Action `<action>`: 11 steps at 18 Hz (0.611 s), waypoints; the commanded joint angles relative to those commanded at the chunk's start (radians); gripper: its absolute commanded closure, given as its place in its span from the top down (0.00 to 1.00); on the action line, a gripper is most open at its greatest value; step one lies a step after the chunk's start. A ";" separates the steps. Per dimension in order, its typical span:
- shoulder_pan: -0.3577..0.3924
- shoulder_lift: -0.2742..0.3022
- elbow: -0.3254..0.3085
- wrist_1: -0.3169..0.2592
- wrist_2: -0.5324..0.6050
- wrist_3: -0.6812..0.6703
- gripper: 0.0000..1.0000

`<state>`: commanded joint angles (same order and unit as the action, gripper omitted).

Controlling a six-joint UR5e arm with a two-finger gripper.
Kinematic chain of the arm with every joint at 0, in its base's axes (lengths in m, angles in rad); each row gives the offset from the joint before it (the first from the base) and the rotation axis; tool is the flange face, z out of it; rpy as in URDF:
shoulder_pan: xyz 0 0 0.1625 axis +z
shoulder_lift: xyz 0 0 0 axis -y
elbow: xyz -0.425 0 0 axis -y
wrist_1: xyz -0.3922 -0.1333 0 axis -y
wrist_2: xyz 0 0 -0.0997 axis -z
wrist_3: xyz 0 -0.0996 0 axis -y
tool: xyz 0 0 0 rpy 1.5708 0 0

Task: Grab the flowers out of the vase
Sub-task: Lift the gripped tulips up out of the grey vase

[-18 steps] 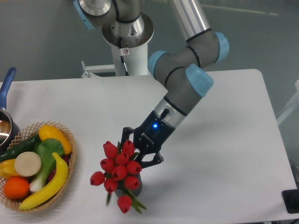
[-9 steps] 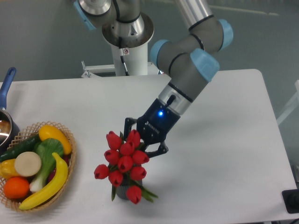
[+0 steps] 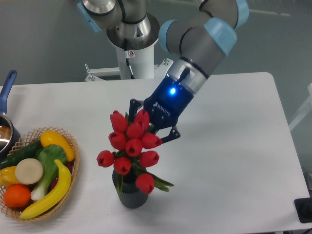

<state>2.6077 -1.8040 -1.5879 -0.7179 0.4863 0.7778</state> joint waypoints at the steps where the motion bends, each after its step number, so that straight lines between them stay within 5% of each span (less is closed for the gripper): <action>1: 0.003 0.000 0.012 0.000 -0.002 -0.005 0.00; 11: 0.090 0.041 0.107 0.002 0.049 -0.017 0.00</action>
<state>2.6981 -1.7626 -1.4804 -0.7164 0.5351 0.7608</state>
